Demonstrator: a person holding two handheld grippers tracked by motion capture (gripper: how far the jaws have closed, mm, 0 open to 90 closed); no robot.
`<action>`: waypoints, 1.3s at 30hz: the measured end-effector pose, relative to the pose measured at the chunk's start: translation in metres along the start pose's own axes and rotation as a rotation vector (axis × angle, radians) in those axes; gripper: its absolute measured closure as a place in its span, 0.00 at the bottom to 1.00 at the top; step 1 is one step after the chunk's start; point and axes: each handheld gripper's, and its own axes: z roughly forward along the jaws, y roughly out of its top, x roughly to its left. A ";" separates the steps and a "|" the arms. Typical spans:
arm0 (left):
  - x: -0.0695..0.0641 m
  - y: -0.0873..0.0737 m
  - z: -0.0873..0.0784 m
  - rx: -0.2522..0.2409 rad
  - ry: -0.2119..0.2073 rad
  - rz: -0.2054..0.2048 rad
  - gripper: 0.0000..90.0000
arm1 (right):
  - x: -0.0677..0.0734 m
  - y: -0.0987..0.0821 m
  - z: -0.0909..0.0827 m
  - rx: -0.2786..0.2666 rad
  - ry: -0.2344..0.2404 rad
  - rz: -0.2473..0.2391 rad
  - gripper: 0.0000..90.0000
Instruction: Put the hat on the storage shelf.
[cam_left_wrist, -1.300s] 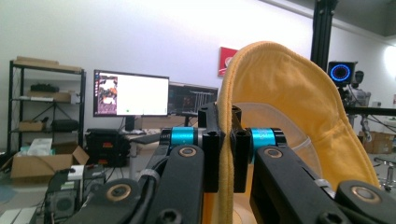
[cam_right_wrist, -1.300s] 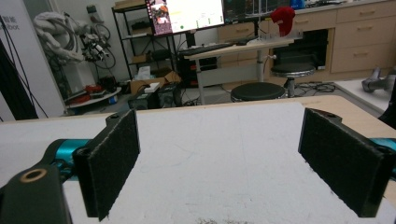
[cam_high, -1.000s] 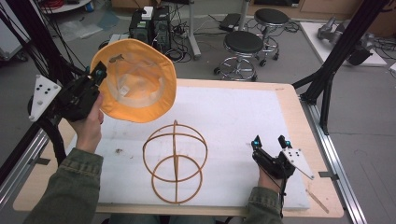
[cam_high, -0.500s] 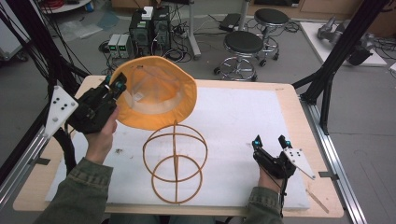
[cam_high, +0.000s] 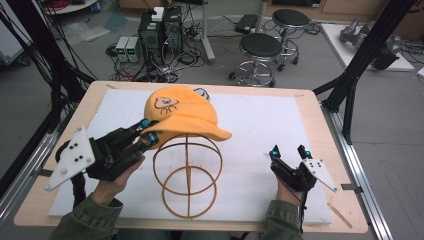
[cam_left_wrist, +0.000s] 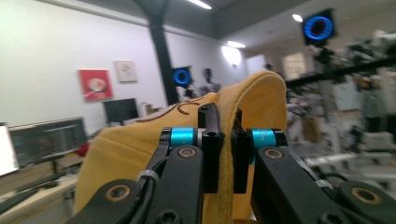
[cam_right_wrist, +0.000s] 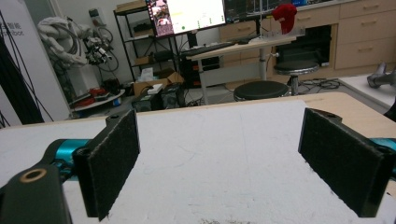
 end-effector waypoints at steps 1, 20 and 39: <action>-0.003 0.000 0.000 0.009 -0.031 0.000 0.96 | 0.000 0.000 0.000 0.000 0.000 0.000 0.13; -0.013 -0.035 -0.017 0.246 -0.492 -0.141 0.96 | 0.000 -0.001 0.001 0.009 -0.004 -0.001 0.13; -0.010 -0.056 -0.019 0.435 -0.612 -0.201 0.82 | 0.001 -0.001 0.002 0.023 -0.008 0.000 0.13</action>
